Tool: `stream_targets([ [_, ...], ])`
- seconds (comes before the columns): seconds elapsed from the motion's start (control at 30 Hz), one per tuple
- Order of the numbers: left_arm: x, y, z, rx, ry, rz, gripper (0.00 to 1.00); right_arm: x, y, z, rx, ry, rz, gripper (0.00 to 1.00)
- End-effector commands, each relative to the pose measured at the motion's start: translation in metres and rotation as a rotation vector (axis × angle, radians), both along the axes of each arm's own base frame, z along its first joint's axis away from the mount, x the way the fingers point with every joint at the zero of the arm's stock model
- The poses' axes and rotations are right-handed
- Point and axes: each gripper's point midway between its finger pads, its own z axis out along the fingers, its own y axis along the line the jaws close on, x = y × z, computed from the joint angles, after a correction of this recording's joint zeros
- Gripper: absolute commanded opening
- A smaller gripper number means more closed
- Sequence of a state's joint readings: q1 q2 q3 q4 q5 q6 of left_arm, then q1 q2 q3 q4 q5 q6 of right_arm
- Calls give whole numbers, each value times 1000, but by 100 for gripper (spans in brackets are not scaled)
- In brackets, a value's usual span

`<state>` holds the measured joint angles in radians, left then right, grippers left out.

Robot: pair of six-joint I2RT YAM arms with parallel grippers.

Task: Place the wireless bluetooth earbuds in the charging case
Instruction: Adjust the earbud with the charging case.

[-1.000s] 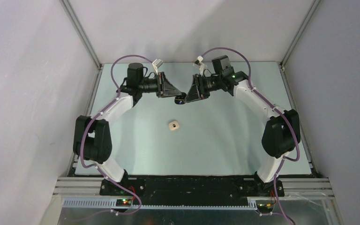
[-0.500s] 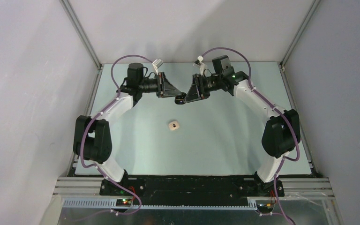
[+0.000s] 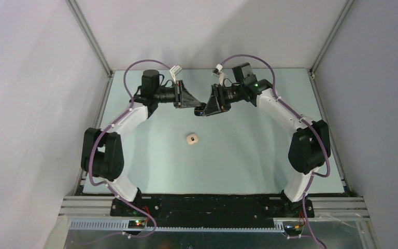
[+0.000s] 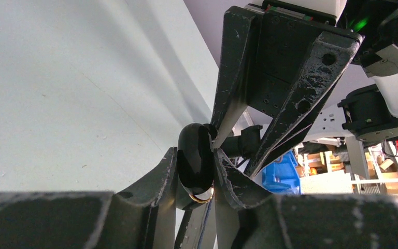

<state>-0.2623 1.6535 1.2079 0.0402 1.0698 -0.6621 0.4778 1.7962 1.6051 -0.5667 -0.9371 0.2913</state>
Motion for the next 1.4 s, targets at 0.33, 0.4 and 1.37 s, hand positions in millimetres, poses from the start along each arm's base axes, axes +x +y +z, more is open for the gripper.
stream_targets([
  [0.33,-29,-11,31,-55,-121,-143,0,-4,-19,41,72,-117,26,62],
  [0.4,-32,-11,31,-60,-120,-157,0,-7,-24,46,87,-125,28,64],
  [1.37,-85,-15,48,-151,-58,-424,0,-29,-56,38,-206,-1613,617,44],
])
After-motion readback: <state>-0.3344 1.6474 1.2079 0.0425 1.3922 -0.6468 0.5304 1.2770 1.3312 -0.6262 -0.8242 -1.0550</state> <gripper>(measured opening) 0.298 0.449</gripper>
